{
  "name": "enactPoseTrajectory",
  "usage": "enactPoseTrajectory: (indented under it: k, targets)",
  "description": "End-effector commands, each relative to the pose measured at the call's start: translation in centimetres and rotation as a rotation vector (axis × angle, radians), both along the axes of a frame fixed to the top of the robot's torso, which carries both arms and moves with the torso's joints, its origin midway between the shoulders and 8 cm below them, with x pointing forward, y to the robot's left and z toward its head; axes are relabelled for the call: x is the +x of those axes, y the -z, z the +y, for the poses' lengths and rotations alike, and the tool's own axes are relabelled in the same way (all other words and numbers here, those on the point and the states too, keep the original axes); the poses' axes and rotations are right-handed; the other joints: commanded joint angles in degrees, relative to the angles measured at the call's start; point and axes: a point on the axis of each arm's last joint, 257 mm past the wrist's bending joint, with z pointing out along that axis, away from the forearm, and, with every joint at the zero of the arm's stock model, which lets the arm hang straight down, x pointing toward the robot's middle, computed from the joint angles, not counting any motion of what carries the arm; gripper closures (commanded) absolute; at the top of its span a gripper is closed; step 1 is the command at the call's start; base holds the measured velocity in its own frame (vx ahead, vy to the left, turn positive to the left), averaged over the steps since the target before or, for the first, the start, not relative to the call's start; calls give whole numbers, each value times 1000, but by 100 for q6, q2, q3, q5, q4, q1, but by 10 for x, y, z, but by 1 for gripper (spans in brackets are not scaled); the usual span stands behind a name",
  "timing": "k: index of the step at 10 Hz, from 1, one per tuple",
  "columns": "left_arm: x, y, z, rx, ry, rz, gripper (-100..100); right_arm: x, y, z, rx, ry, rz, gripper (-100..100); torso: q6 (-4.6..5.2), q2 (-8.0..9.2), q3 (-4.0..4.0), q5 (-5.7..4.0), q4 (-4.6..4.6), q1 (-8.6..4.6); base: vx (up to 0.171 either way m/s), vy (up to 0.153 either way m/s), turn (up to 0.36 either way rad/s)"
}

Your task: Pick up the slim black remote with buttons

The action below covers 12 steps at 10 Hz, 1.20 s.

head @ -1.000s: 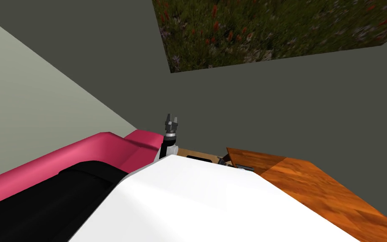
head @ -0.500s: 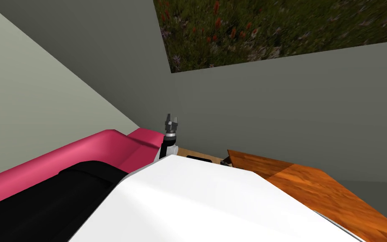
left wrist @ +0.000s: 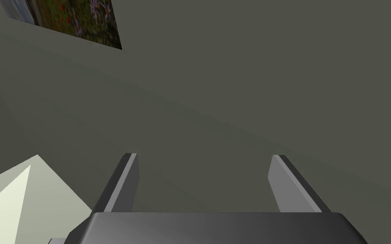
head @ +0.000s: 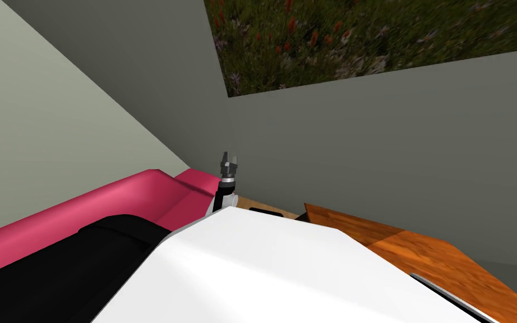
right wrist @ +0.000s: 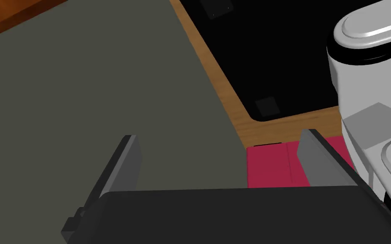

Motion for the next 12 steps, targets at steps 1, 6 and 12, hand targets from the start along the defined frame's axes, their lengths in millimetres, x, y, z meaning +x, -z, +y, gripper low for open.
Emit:
enactPoseTrajectory:
  k: [1,6,12]
  targets:
    - [0,0,0,0,0,0,0,-18,4,-40,-97,-53,37,-100,0,0,0,0,0,0,35,-91,156]
    - [0,0,0,0,0,0,0,-25,5,-56,-139,-89,51,-100,2,4,2,2,1,19,16,-35,40]
    - [0,0,0,0,0,0,0,-41,6,-90,-212,-102,88,-100,2,5,3,1,1,14,6,-16,22]
